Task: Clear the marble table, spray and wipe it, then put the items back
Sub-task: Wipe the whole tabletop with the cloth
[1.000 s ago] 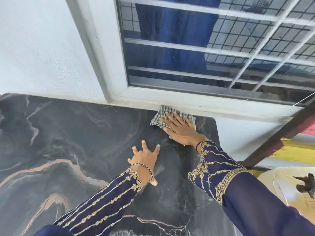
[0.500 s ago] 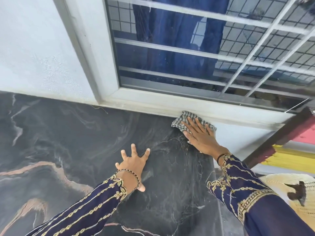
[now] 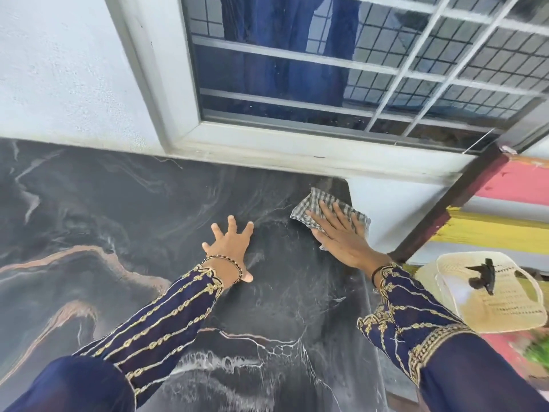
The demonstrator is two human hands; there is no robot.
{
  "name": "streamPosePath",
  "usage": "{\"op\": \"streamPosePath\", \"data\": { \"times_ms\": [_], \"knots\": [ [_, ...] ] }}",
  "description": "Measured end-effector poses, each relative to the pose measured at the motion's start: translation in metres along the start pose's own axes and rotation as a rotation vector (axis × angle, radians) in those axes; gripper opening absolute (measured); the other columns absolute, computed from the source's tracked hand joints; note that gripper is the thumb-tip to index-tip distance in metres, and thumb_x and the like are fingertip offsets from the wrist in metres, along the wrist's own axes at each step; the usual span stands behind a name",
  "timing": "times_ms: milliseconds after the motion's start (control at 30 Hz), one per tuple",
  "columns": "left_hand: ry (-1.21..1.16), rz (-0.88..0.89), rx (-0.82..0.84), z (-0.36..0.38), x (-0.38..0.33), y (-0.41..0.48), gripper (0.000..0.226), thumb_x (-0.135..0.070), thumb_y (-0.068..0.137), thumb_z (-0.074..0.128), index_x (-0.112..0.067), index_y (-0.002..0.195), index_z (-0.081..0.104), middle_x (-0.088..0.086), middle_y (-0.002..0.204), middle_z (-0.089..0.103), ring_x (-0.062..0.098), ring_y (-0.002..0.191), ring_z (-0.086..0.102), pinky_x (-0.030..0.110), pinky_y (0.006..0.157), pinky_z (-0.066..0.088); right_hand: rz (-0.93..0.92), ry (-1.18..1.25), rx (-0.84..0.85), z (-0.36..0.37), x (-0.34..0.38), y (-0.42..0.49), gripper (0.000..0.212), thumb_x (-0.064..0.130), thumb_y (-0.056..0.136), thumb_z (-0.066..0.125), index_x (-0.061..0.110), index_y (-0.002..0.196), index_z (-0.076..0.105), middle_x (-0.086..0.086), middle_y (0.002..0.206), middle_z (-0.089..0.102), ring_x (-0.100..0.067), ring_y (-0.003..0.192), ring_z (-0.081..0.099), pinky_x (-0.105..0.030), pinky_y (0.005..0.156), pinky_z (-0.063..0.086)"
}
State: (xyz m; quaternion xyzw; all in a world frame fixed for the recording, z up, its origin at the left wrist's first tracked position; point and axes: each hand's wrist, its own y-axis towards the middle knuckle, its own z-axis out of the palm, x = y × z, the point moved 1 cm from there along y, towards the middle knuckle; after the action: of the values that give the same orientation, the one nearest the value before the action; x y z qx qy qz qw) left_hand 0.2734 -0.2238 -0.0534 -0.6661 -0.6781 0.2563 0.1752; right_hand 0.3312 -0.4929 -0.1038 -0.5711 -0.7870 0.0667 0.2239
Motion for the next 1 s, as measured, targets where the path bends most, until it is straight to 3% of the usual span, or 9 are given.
{"op": "streamPosePath", "data": {
  "times_ms": [167,300,667,767,1000],
  "knots": [
    [0.184,0.106,-0.32,0.031,0.009,-0.038,0.082,-0.047,0.092,0.056,-0.019,0.155,0.012,0.011,0.163,0.004,0.025,0.151,0.006,0.053,0.12,0.016,-0.014,-0.021,-0.006,0.03,0.016,-0.064,0.051,0.061,0.104,0.013,0.06,0.15,-0.007,0.028,0.158,-0.03,-0.006,0.147,-0.033,-0.043,0.117,-0.027],
    [0.162,0.184,-0.308,0.066,0.011,-0.074,0.059,-0.039,0.1,0.04,-0.019,0.152,0.022,0.006,0.163,0.008,0.021,0.152,0.007,0.046,0.122,0.015,0.0,-0.024,-0.003,0.055,0.032,-0.119,0.05,0.059,0.105,0.015,0.06,0.15,-0.007,0.028,0.158,-0.031,-0.005,0.146,-0.036,-0.045,0.118,-0.027],
    [0.18,0.298,-0.207,0.138,0.021,-0.186,0.057,-0.038,0.099,0.041,-0.018,0.151,0.029,0.004,0.163,0.012,0.02,0.151,0.011,0.042,0.121,0.016,0.051,-0.022,0.005,0.13,0.083,-0.273,0.05,0.064,0.1,0.006,0.065,0.145,-0.015,0.028,0.157,-0.032,-0.003,0.145,-0.037,-0.035,0.112,-0.032],
    [0.201,0.304,-0.189,0.148,0.029,-0.208,0.056,-0.039,0.099,0.042,-0.019,0.15,0.031,0.004,0.164,0.01,0.02,0.151,0.01,0.042,0.121,0.016,0.07,0.007,-0.009,0.149,0.096,-0.309,0.051,0.071,0.089,-0.006,0.072,0.138,-0.018,0.032,0.156,-0.032,-0.002,0.146,-0.035,-0.04,0.117,-0.026],
    [0.213,0.303,-0.168,0.158,0.043,-0.238,0.055,-0.039,0.098,0.042,-0.019,0.148,0.034,0.006,0.164,0.01,0.021,0.152,0.009,0.041,0.121,0.016,0.167,0.048,-0.026,0.175,0.125,-0.353,0.049,0.064,0.099,0.006,0.066,0.144,-0.013,0.029,0.156,-0.033,-0.006,0.146,-0.035,-0.047,0.119,-0.023]
  ]
}}
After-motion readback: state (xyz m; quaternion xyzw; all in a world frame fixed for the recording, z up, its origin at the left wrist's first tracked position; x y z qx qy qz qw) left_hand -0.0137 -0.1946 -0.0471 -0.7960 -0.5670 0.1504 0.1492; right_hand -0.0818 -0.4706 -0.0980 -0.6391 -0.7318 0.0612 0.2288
